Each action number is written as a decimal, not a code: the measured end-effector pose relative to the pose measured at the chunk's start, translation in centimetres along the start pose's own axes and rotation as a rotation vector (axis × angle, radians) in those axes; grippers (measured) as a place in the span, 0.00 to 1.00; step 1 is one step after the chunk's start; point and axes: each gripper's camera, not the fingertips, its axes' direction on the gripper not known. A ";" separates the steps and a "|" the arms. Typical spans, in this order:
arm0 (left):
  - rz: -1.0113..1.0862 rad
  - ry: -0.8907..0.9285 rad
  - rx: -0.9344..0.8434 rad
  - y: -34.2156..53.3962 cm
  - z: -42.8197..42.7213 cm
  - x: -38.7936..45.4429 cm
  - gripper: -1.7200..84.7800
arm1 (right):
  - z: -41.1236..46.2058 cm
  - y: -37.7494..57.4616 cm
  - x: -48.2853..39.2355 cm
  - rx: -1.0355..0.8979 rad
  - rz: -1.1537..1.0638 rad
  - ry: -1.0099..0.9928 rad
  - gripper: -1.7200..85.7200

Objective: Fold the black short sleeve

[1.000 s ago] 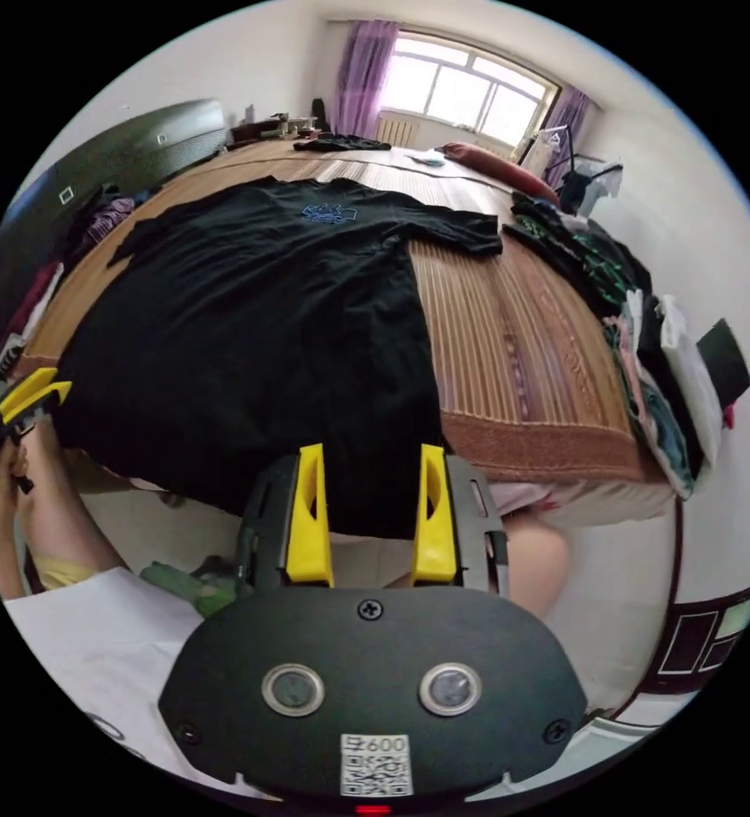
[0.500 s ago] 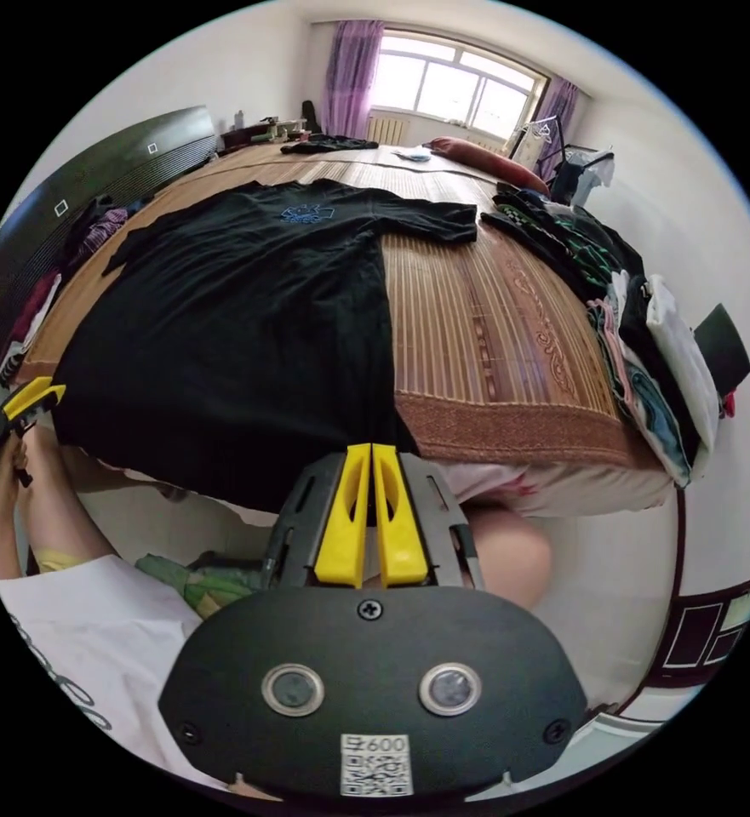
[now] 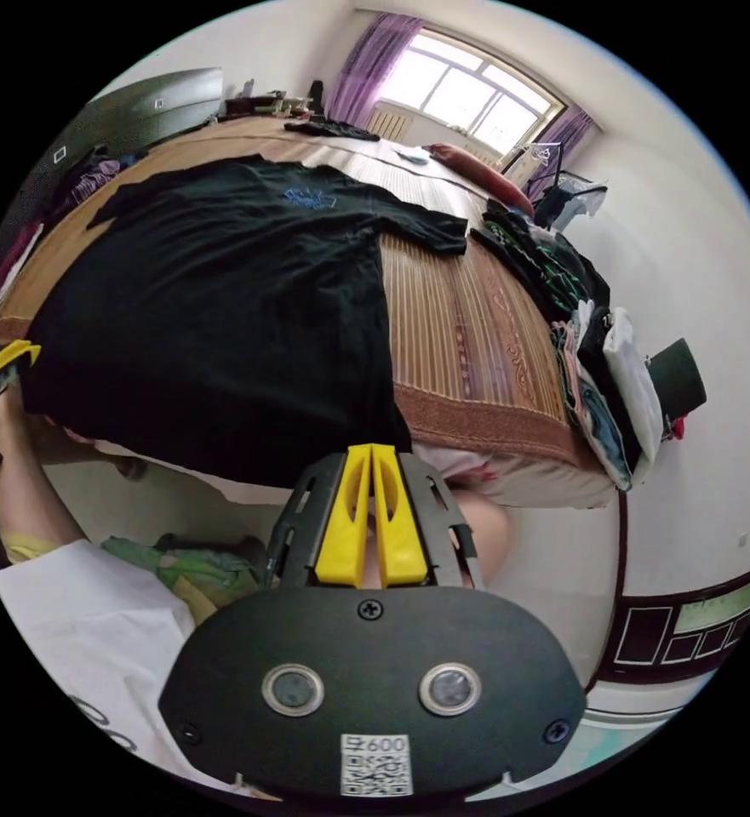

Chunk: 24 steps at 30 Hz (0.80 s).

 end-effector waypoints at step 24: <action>0.050 -0.051 -0.035 -1.7 -1.1 1.6 0.10 | -2.4 4.1 -7.5 0.080 0.057 -0.082 0.01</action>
